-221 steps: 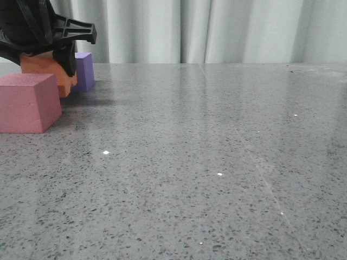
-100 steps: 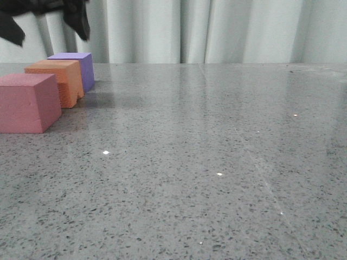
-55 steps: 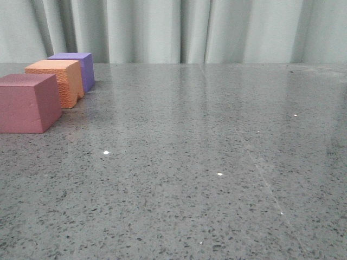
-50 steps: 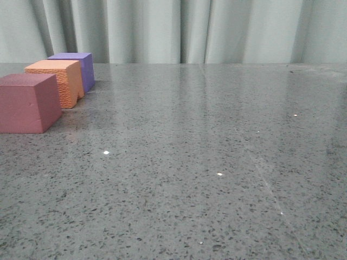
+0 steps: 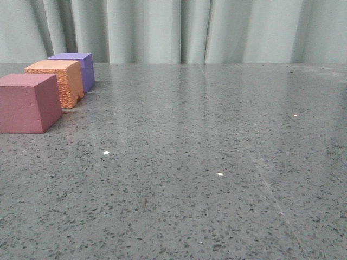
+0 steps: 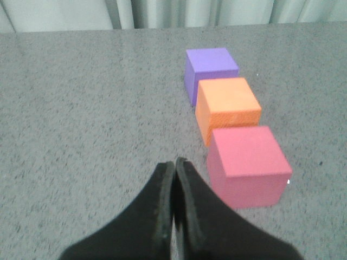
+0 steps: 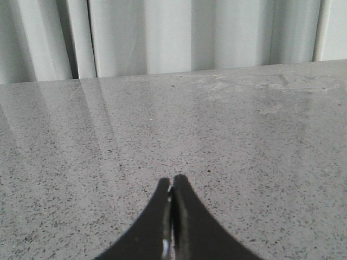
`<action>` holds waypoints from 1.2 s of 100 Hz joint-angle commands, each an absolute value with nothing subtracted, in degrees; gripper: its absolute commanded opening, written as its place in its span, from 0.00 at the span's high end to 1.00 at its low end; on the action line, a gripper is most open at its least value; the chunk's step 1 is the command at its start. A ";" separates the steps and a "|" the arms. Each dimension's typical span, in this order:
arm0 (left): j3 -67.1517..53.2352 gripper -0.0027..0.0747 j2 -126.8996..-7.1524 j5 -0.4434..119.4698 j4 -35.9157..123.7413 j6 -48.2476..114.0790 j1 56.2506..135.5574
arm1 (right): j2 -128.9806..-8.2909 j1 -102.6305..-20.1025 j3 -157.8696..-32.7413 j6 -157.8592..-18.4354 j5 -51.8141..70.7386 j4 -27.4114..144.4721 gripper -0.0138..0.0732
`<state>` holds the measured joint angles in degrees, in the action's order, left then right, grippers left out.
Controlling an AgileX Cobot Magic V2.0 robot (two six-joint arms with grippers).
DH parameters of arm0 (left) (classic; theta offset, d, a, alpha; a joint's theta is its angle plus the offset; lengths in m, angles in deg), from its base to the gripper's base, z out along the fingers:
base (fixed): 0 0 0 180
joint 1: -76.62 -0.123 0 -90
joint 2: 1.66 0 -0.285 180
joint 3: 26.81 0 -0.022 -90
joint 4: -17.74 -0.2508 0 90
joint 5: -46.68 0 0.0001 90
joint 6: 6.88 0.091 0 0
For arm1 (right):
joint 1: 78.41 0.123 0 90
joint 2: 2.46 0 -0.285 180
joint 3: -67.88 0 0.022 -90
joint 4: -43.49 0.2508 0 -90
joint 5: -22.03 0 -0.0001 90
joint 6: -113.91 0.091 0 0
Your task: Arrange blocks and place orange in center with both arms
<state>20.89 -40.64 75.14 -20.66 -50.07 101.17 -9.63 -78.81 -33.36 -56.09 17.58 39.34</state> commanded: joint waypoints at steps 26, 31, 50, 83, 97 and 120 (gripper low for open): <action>22.51 0.99 -35.18 73.39 -21.62 -50.25 101.02 | -8.21 -79.18 -34.11 -56.53 22.83 39.30 0.92; 22.51 0.99 -35.18 73.52 -20.53 -50.25 101.02 | -8.21 -79.18 -34.11 -56.53 22.83 39.30 0.92; 22.51 0.99 -35.18 73.52 -18.30 -50.25 101.02 | -8.21 -79.18 -34.11 -56.53 22.83 39.30 0.92; 22.51 0.99 -35.18 72.55 -19.78 -50.25 101.02 | -8.21 -79.18 -34.11 -56.53 22.83 39.30 0.92; 22.51 0.99 -35.12 70.87 -17.95 -45.96 100.56 | -8.21 -79.18 -34.11 -56.53 22.83 39.30 0.92; 26.09 0.99 -32.01 62.00 3.37 -18.79 92.92 | -8.21 -79.18 -34.11 -56.53 22.83 39.30 0.92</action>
<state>25.67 -33.03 71.20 -4.12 -28.26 96.19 -9.63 -78.81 -33.36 -56.09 17.58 39.34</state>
